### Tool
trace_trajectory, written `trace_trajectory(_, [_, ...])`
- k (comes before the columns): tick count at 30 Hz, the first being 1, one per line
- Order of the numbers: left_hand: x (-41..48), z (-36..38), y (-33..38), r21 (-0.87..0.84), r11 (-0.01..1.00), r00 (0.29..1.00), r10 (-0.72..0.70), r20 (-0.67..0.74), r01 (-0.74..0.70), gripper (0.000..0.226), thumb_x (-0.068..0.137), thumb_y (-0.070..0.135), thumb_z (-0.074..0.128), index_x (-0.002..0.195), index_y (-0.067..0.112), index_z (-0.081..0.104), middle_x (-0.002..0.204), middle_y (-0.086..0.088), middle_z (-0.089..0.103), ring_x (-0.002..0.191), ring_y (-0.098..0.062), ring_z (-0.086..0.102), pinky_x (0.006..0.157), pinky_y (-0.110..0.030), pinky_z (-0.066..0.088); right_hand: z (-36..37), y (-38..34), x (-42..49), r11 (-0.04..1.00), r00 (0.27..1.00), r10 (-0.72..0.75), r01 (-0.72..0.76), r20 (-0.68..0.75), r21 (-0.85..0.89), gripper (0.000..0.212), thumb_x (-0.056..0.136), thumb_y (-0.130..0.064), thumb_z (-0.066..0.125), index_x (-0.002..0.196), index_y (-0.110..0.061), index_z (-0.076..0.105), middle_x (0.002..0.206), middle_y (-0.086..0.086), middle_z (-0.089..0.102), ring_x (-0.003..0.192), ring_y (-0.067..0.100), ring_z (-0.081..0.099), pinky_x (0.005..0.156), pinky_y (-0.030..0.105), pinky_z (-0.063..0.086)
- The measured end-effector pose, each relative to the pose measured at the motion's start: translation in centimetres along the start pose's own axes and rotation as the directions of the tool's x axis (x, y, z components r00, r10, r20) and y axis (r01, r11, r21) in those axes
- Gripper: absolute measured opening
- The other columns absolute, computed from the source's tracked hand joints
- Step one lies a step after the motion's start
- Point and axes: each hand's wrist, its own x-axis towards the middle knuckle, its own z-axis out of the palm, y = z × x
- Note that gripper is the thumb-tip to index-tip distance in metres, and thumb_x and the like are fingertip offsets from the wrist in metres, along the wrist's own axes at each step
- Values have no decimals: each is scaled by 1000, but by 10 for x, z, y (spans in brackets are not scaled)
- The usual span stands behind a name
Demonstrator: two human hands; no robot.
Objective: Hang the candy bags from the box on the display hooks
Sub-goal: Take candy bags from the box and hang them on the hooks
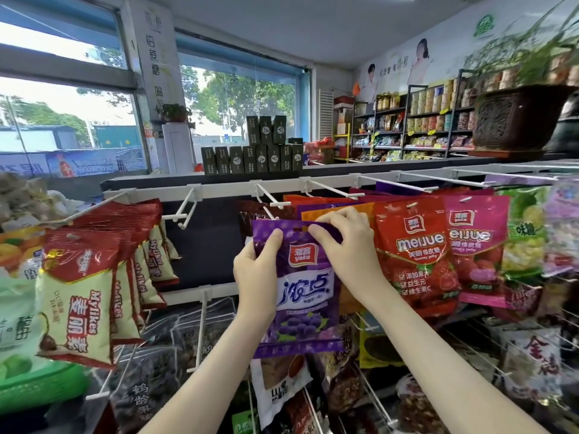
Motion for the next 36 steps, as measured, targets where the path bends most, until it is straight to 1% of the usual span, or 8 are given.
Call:
trace_trajectory(14, [39, -32, 9, 131, 990, 997, 54, -54, -47, 18, 90, 32, 64, 79, 18, 68, 85, -10, 74, 82, -30, 71, 76, -49, 58, 56, -20, 22, 992, 993, 111, -108, -49, 65, 20, 94, -26, 55, 98, -12, 69, 94, -5, 55, 95, 9, 39, 85, 24, 32])
trace_trajectory(18, [51, -35, -1, 168, 985, 996, 48, -73, -35, 18, 90, 33, 64, 82, 18, 68, 84, -8, 74, 82, -27, 71, 76, -49, 58, 68, -12, 24, 995, 993, 93, -96, -68, -34, 20, 93, -28, 57, 98, -13, 69, 98, 0, 57, 94, 9, 34, 87, 29, 34])
trace_trajectory(23, [71, -42, -11, 236, 969, 987, 102, -125, -70, 20, 90, 36, 62, 81, 20, 68, 81, -3, 73, 80, -21, 71, 74, -44, 59, 81, -6, 15, 974, 965, -28, -33, -260, -226, 24, 84, -22, 68, 104, -14, 58, 104, 4, 50, 98, 18, 40, 83, 29, 27])
trace_trajectory(27, [82, -41, -18, 311, 942, 970, 183, -157, -127, 24, 92, 36, 59, 78, 18, 66, 75, 1, 71, 74, -15, 67, 69, -36, 55, 101, 4, -7, 940, 980, -164, 120, -112, -320, 36, 89, -32, 55, 121, -14, 52, 116, 6, 55, 107, 16, 40, 88, 40, 44])
trace_trajectory(30, [90, -41, -25, 351, 920, 957, 241, -160, -173, 24, 93, 36, 58, 80, 17, 64, 75, 3, 69, 73, -14, 65, 71, -39, 56, 117, 9, -20, 908, 991, -128, 136, 47, -395, 63, 88, -36, 59, 142, -14, 37, 140, 11, 45, 128, 22, 33, 105, 41, 33])
trace_trajectory(32, [96, -41, -30, 423, 877, 941, 310, -138, -227, 18, 94, 34, 57, 88, 17, 60, 82, 5, 67, 76, -10, 63, 75, -41, 55, 125, 10, -23, 894, 987, -113, 152, 116, -421, 74, 86, -35, 62, 147, -12, 27, 149, 13, 35, 137, 28, 28, 109, 39, 21])
trace_trajectory(34, [100, -45, -36, 564, 758, 888, 451, -88, -328, 26, 91, 29, 61, 111, 16, 51, 108, -1, 60, 99, -13, 56, 92, -38, 50, 130, 11, -22, 878, 984, -113, 164, 139, -449, 76, 86, -32, 63, 148, -10, 25, 151, 14, 31, 141, 30, 25, 110, 38, 16])
trace_trajectory(36, [106, -55, -48, 764, 440, 764, 637, 106, -473, 53, 89, 27, 60, 133, 8, 38, 134, -14, 42, 125, -24, 39, 110, -37, 31, 134, 11, -20, 871, 982, -110, 170, 153, -460, 74, 86, -27, 63, 148, -8, 27, 152, 15, 30, 142, 30, 22, 111, 38, 12])
